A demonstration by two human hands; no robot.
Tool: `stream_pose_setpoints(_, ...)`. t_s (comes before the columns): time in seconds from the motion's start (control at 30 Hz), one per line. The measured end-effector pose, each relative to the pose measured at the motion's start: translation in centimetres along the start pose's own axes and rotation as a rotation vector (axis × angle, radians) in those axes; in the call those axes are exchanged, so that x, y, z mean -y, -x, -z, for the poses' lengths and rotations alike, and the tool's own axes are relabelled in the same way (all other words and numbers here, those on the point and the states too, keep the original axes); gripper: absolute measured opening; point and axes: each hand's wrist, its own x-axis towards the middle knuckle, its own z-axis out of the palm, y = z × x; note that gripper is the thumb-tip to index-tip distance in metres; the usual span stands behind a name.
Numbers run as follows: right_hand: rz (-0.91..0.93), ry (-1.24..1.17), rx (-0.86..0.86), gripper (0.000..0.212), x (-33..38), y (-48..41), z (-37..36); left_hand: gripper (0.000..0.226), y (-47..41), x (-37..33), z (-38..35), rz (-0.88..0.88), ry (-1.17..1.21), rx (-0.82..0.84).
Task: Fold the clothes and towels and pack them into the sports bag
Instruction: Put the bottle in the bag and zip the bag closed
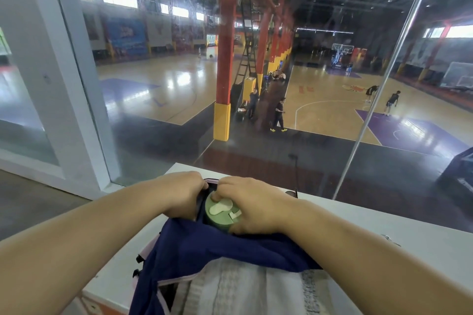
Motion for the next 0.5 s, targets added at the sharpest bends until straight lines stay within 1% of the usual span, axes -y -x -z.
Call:
stream_pose_setpoints(0.17,-0.011,-0.035,-0.014,0.058,-0.1,-0.1,-0.1,0.035,0.4,0.5,0.6,-0.029,0.013,0.033)
stream_pose_setpoints(0.3,-0.213,-0.065,-0.004,0.061,-0.4,-0.1,0.5,0.025,0.6,0.5,1.2,-0.047,0.056,0.063)
stream_pose_setpoints(0.4,-0.314,-0.066,0.014,0.063,-0.3,0.0,0.6,0.024,0.6,0.6,1.2,-0.065,0.076,0.058)
stream_pose_setpoints(0.5,-0.393,-0.140,-0.002,0.055,0.2,0.4,0.5,0.025,0.6,0.8,1.3,-0.079,0.110,0.064)
